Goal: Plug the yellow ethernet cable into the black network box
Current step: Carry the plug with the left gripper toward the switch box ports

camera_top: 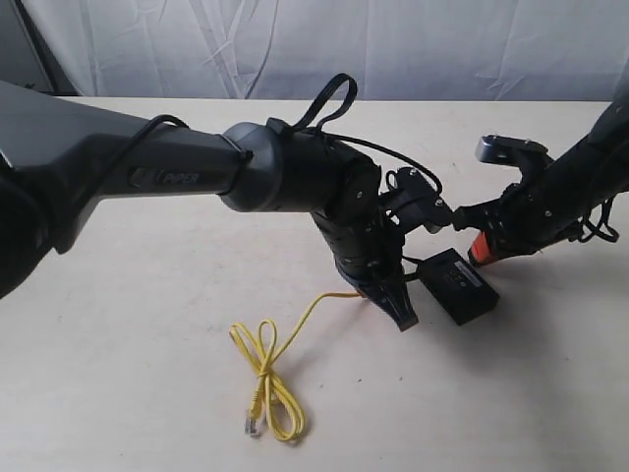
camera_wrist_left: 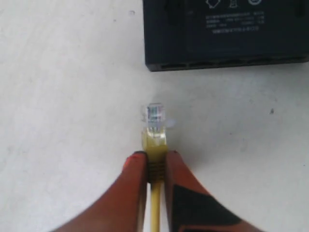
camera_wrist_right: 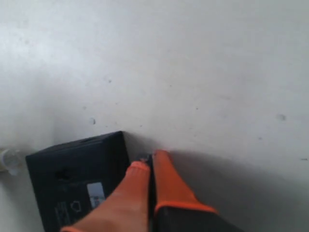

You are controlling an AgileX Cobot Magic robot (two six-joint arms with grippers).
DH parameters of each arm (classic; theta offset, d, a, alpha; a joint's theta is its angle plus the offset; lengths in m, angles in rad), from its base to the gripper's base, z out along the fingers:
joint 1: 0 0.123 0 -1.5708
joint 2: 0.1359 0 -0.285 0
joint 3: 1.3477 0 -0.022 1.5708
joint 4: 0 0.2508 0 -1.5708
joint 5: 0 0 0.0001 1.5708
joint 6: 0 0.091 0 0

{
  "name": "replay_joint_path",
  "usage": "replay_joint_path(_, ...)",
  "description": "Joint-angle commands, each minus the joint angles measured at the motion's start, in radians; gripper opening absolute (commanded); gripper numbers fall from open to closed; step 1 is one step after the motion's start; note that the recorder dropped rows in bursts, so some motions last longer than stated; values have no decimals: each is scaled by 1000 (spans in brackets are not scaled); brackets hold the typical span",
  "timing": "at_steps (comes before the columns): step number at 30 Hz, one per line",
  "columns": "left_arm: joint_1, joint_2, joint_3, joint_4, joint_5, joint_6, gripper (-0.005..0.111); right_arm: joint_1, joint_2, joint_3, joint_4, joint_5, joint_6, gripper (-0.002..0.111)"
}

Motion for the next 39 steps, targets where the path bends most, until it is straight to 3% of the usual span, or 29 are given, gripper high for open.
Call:
replay_joint_path(1, -2, -10, -7, -31, 9, -16, 0, -13, 0, -6, 27, 8, 53, -1)
replay_joint_path(8, -24, -10, -7, -56, -36, -16, 0, -23, 0, -6, 30, -8, 148, -1)
replay_joint_path(12, -24, -10, -7, -139, -50, -16, 0, -81, 0, -6, 48, 33, 219, -1)
replay_joint_path(18, -24, -10, -7, -140, -61, 11, 0, -73, 0, -6, 131, 52, 154, -1)
replay_joint_path(22, -24, 3, -7, -116, -39, 132, 0, -73, 17, -6, 136, 56, 134, -1)
replay_joint_path(39, -24, 46, -9, -106, -81, 124, 0, -72, 89, -6, 219, 94, 77, -1)
